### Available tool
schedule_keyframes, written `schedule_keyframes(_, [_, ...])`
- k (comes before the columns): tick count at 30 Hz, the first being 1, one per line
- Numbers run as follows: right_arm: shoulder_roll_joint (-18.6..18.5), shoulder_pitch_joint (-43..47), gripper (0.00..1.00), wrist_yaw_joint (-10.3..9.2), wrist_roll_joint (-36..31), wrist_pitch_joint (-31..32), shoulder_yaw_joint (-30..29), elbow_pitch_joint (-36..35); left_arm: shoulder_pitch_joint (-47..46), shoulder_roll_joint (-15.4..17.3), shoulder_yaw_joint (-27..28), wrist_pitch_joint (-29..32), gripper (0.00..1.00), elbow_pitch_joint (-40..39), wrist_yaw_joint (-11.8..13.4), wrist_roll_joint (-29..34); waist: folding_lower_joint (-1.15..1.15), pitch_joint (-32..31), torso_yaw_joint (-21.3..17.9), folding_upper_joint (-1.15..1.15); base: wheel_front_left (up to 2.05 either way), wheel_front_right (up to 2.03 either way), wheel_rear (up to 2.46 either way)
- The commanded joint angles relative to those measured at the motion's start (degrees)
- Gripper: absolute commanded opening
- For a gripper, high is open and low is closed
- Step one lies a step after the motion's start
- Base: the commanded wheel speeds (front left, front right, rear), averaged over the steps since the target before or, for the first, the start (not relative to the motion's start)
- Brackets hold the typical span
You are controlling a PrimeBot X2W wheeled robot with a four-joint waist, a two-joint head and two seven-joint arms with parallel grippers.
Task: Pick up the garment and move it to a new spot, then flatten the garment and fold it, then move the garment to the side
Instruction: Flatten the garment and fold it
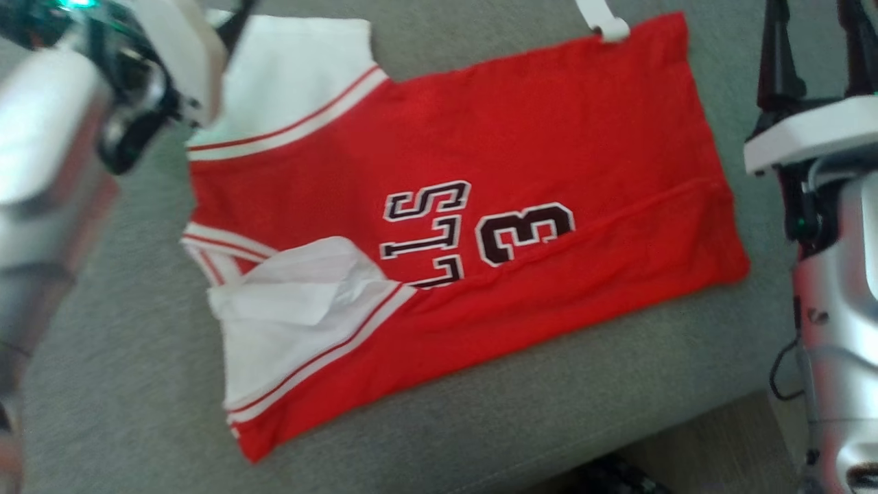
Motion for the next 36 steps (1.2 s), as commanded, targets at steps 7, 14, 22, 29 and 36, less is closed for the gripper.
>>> schedule_keyframes(7, [0.54, -3.14, 1.00, -0.05, 2.09, -2.59, 3.07, 0.00, -6.95, 5.42, -4.50, 4.73, 1.00, 4.15, 0.11, -4.85, -0.02, 4.27, -4.32, 0.00, 0.00, 0.00, 0.00])
schedule_keyframes(14, [0.06, -3.27, 1.00, -0.05, 2.63, -3.60, 3.49, 0.77, -8.85, 5.67, -7.51, 7.02, 1.00, 10.94, 0.10, -4.96, -0.02, 4.59, -4.69, 0.00, 0.00, 0.00, 0.00])
schedule_keyframes(22, [-0.06, -3.55, 1.00, -0.05, 2.58, -3.74, 3.85, 1.25, -8.79, 4.36, -8.57, 8.10, 1.00, 11.91, 0.10, -9.46, -0.02, 4.62, -4.47, 0.00, 0.00, 0.00, 0.00])
schedule_keyframes(29, [-0.39, -5.08, 1.00, -0.05, 2.82, -3.44, 3.79, 1.61, -8.27, 4.86, -9.80, 10.89, 1.00, 7.84, 0.10, -17.95, -0.02, 5.02, -4.51, 0.00, 0.00, 0.00, 0.00])
schedule_keyframes(36, [-1.01, -5.88, 1.00, -0.05, 2.66, -3.83, 3.11, 2.55, -8.72, 6.08, -11.91, 10.92, 0.00, 5.33, 0.10, -20.96, -0.02, 4.79, -3.77, 0.00, 0.00, 0.00, 0.00])
